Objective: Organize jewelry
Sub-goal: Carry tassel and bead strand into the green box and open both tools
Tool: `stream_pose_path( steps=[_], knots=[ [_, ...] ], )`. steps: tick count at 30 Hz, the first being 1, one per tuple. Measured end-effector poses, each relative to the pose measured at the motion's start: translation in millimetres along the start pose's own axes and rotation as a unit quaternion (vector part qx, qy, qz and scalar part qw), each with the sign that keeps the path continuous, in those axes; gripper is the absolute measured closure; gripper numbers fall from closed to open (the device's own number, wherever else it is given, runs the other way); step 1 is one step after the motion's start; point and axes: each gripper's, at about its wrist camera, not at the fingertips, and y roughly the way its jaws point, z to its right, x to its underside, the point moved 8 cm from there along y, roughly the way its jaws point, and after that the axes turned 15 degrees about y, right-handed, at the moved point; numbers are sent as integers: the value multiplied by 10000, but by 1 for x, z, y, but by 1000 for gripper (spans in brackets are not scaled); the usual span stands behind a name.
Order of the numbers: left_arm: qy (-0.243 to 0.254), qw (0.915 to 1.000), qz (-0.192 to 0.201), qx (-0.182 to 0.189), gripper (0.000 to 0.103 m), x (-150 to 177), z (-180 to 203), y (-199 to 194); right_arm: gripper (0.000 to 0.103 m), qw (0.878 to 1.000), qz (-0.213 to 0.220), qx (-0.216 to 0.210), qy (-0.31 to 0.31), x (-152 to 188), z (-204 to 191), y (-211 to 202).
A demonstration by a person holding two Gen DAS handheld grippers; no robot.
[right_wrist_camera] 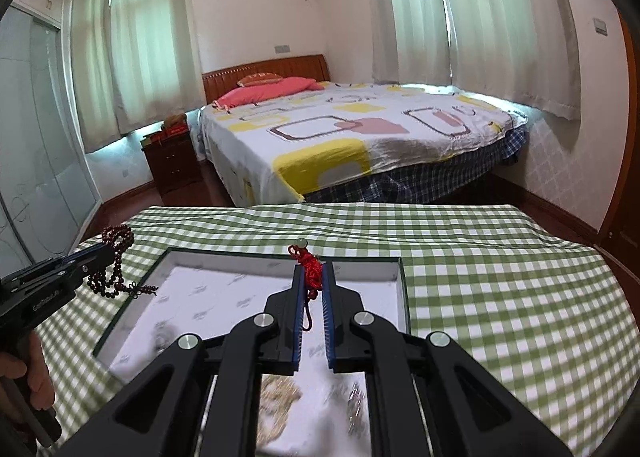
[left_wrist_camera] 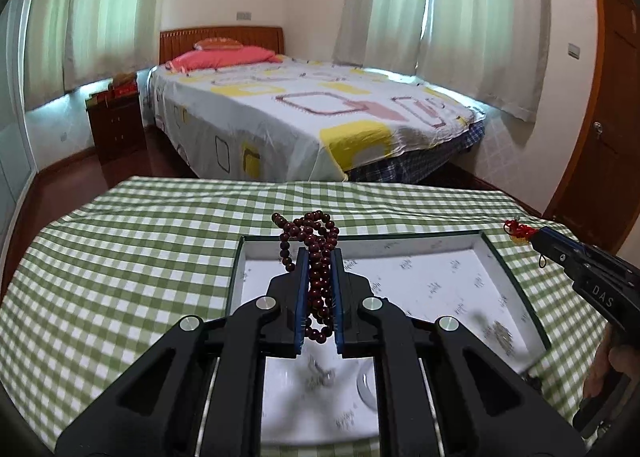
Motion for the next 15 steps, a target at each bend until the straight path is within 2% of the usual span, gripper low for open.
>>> stream_pose_path(
  steps=[6, 15],
  knots=[
    [-220, 9978, -592, 218, 92, 4, -8, 63, 94, 9987, -466, 192, -44, 2, 16, 49],
    [-296, 9903, -1291, 426, 92, 18, -10, 118, 94, 9913, -1234, 436, -100, 14, 27, 97]
  ],
)
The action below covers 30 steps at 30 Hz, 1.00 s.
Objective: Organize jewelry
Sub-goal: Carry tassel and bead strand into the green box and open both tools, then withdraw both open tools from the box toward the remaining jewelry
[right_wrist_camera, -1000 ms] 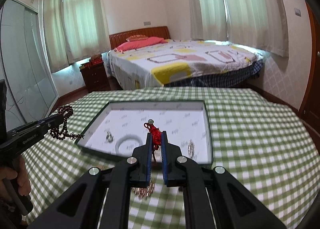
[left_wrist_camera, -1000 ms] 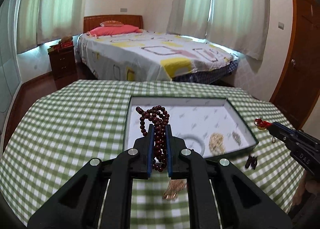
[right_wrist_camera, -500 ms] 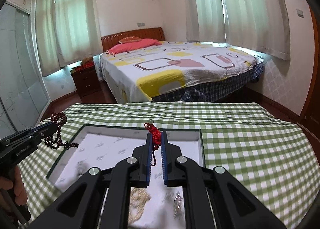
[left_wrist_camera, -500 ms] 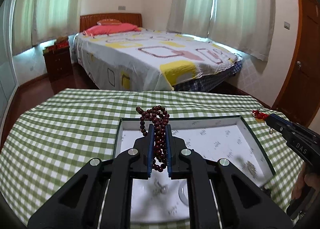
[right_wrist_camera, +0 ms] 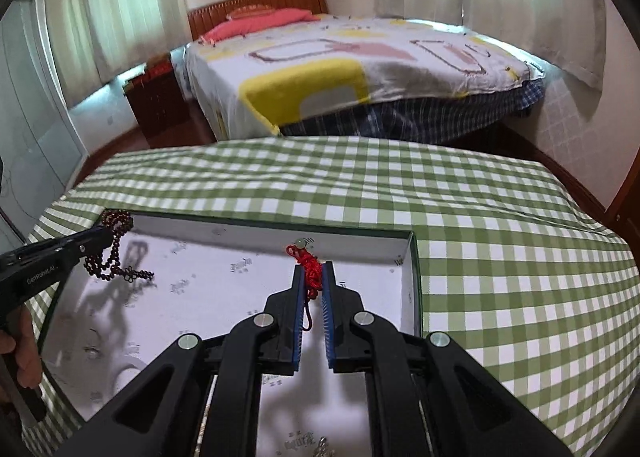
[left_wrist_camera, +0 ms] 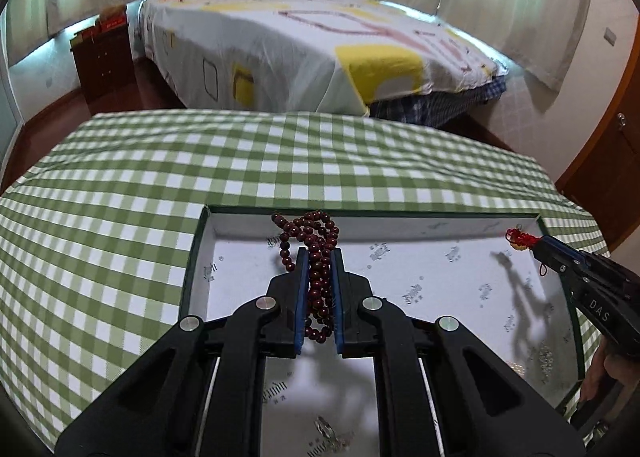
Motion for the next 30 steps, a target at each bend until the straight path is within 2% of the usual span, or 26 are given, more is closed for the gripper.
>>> stream_pose_path(
  steps=[7, 10, 12, 13, 14, 18, 20, 23, 26, 30],
  knots=[
    [-46, 9994, -331, 84, 92, 12, -1, 20, 94, 9992, -372, 131, -31, 8, 4, 20],
    [-75, 9992, -374, 93, 90, 15, -2, 23, 88, 9992, -371, 123, -26, 8, 5, 19],
    [-97, 9990, -407, 127, 78, 16, -2, 24, 71, 9991, -391, 136, -7, 8, 6, 20],
    [-102, 9991, -398, 123, 69, 16, -2, 24, 68, 9992, -382, 136, 12, 8, 7, 19],
    [-106, 9992, -378, 116, 61, 16, -3, 23, 64, 9993, -351, 127, 27, 7, 7, 18],
    [-115, 9994, -308, 132, 52, 15, -2, 21, 62, 9997, -239, 101, 19, 5, 6, 15],
    [-153, 9996, -205, 128, 49, 16, -4, 15, 61, 9999, -125, 71, 41, 4, 5, 10],
    [-249, 9994, 236, 93, 42, 12, -6, -9, 61, 9999, 93, -28, 101, 2, 2, -7],
    [-251, 9970, 736, -55, 38, 10, -7, -39, 59, 9991, 407, -79, 57, 4, -3, -32],
    [-176, 9926, 1160, -309, 35, 15, -4, -77, 59, 9973, 727, -132, 21, 15, -10, -62]
  ],
)
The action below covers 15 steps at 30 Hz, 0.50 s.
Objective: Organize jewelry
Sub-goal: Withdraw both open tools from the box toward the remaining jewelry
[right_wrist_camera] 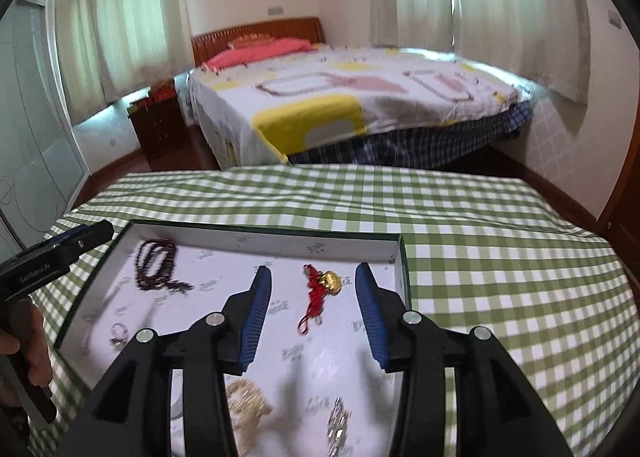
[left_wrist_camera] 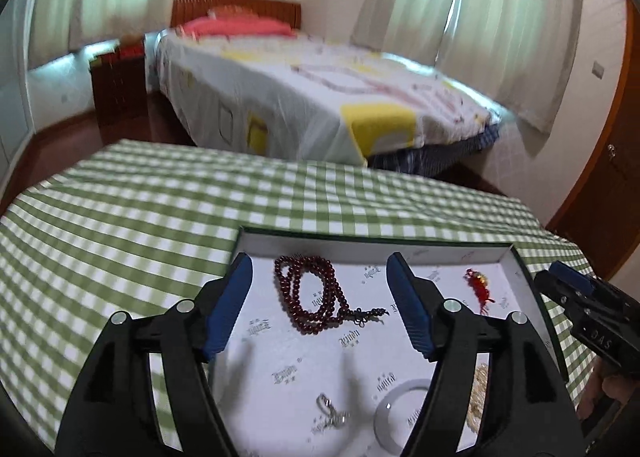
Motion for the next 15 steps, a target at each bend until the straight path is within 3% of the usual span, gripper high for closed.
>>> stream_pose_path(
  steps=[7, 15],
  knots=[
    [-92, 9988, 366, -314, 34, 13, -6, -57, 56, 9996, 259, 15, -116, 27, -11, -43],
    [-127, 9978, 383, -532, 34, 44, -11, -97, 56, 9997, 256, -33, -23, 63, -17, -72]
  ],
)
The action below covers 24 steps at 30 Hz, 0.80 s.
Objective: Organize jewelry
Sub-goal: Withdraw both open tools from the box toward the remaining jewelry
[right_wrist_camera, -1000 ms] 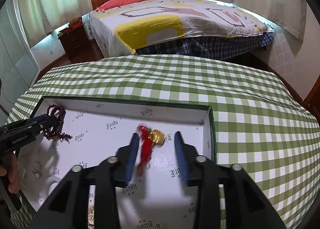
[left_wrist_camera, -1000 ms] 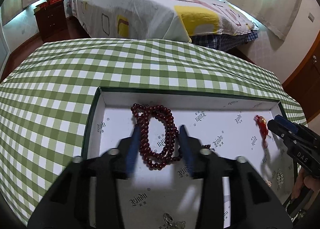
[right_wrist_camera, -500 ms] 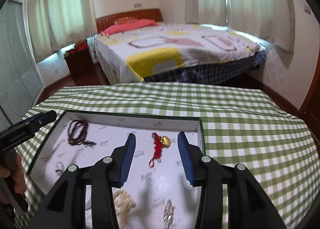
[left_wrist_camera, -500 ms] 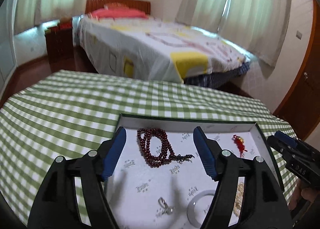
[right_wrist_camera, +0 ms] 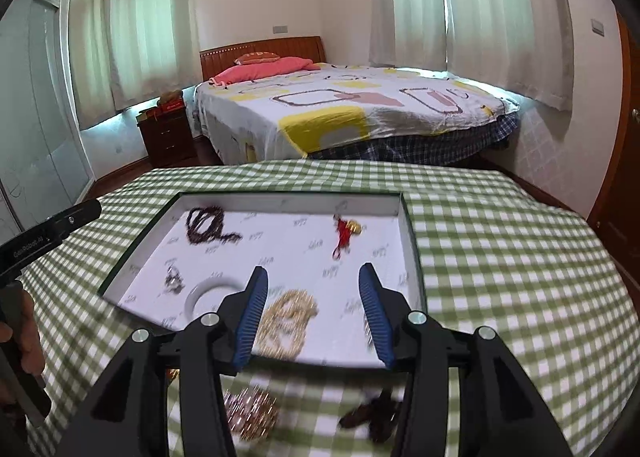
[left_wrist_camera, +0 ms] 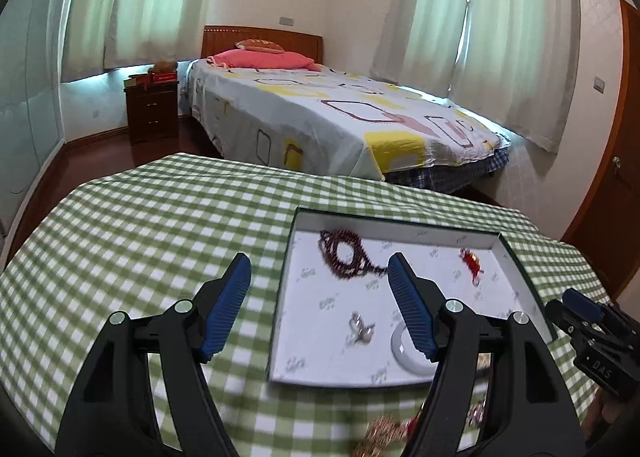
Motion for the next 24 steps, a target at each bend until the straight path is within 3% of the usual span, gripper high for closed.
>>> stream_pose_path(
  steps=[12, 24],
  knots=[
    [140, 9995, -193, -217, 34, 49, 2, -37, 56, 9989, -470, -24, -76, 67, -10, -7],
    [68, 9986, -442, -277, 34, 81, -6, -43, 56, 9960, -881, 34, -129, 89, -15, 8]
  ],
)
